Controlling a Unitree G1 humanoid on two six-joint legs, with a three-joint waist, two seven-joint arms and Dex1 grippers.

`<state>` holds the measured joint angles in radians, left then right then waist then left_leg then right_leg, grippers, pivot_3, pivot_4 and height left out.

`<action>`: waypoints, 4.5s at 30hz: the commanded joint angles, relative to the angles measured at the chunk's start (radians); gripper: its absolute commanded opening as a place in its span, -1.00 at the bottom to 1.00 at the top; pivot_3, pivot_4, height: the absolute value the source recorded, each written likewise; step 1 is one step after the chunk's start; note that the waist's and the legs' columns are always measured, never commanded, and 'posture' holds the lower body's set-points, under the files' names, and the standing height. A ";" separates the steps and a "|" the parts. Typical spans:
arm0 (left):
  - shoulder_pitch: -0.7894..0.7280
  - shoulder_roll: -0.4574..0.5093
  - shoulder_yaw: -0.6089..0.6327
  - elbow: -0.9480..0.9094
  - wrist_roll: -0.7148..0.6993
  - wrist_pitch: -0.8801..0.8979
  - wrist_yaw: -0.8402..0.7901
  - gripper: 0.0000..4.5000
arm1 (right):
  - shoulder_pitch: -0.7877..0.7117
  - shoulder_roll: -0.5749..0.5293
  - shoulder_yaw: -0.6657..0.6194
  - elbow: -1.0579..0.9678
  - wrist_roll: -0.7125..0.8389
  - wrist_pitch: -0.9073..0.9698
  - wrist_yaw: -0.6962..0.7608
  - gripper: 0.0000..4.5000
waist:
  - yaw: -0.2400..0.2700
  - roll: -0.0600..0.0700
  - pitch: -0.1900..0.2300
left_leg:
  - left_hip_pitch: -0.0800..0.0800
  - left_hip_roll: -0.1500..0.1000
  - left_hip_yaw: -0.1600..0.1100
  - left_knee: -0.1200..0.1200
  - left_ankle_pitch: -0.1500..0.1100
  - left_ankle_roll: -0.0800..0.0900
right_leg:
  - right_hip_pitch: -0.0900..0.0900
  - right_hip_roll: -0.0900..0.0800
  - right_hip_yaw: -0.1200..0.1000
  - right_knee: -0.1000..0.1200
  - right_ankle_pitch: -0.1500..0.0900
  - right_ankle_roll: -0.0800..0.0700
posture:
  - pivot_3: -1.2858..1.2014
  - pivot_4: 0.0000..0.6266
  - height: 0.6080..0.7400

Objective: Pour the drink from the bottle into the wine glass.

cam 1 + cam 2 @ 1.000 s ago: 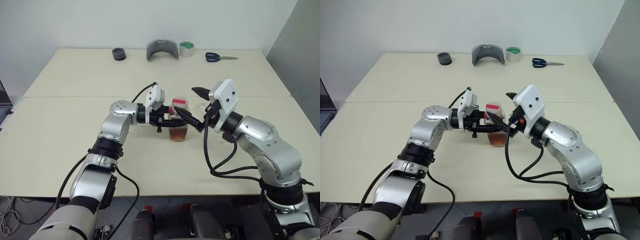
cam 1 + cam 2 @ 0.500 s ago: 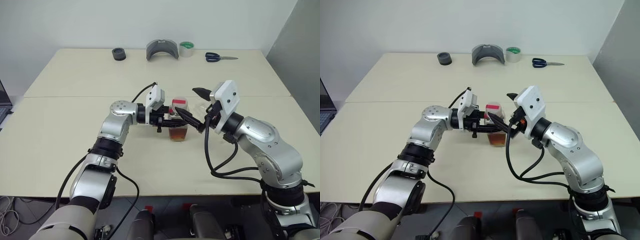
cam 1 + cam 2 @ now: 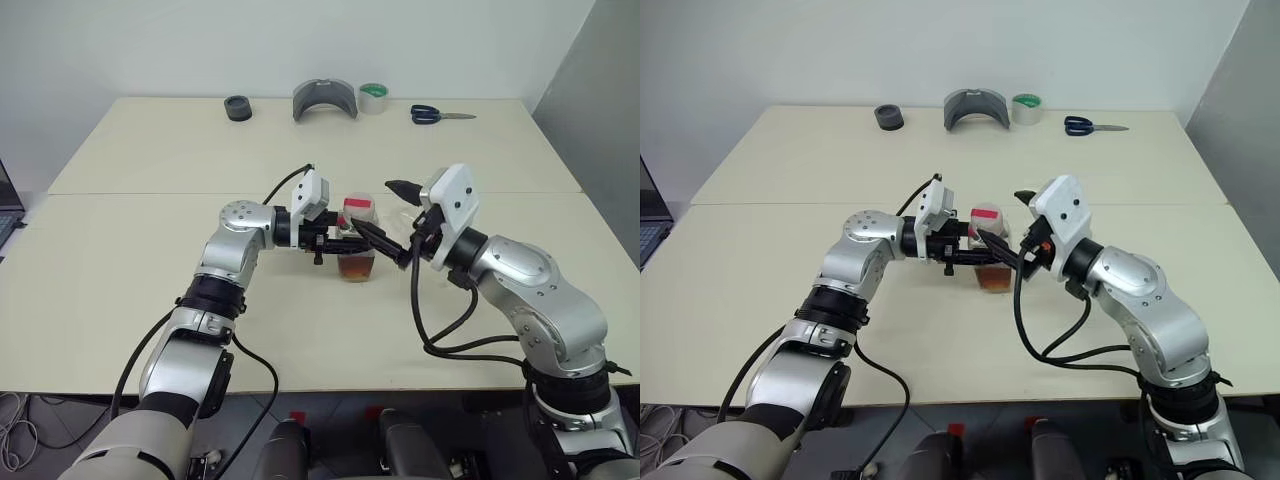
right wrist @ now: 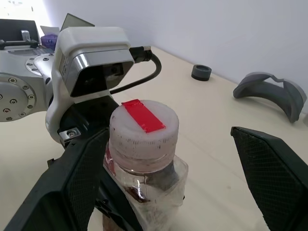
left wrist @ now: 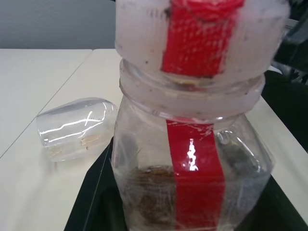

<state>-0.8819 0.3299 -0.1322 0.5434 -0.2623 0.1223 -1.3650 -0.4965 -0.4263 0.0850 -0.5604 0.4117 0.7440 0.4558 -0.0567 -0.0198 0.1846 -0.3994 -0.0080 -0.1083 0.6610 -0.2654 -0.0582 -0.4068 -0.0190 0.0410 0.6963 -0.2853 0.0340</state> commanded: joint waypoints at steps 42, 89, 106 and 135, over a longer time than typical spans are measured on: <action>0.007 0.000 0.003 -0.064 -0.019 -0.015 -0.005 -0.20 | -0.116 -0.026 0.071 0.035 0.031 0.017 0.074 -0.19 | 0.000 0.000 0.000 | 0.000 0.000 0.000 0.000 0.000 0.000 | 0.000 0.000 0.000 0.000 0.000 0.000 | 0.03 -0.52 1.00; 0.058 0.035 0.044 -0.121 -0.032 0.016 0.059 -0.20 | 0.413 -0.126 -0.380 0.072 -0.113 0.046 -0.209 1.00 | 0.003 0.000 0.000 | 0.001 0.000 0.002 0.000 0.000 0.000 | 0.001 0.001 0.002 0.000 0.000 0.000 | 0.03 -0.52 1.00; 0.077 0.083 0.111 -0.110 -0.031 0.026 0.165 -0.20 | 0.366 -0.206 -0.314 0.100 -0.242 -0.112 -0.148 1.00 | 0.004 0.000 0.000 | 0.001 0.000 0.002 0.000 0.000 0.000 | 0.001 0.000 0.002 0.000 0.000 0.000 | 0.03 -0.52 1.00; 0.025 0.262 0.356 0.275 0.013 -0.115 0.625 -0.20 | -0.186 0.207 0.210 0.238 -0.060 0.024 -0.031 1.00 | 0.002 0.000 0.000 | 0.000 0.000 -0.001 0.000 0.000 0.000 | -0.001 -0.001 -0.001 0.000 0.000 0.000 | 0.03 -0.52 1.00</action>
<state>-0.8329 0.5739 0.1898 0.8295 -0.2471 0.0350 -0.7744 -0.6543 -0.2287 0.2910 -0.3082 0.3650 0.7940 0.4142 -0.0542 -0.0200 0.1845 -0.3993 -0.0083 -0.1092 0.6613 -0.2653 -0.0585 -0.4074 -0.0204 0.0400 0.6967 -0.2851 0.0338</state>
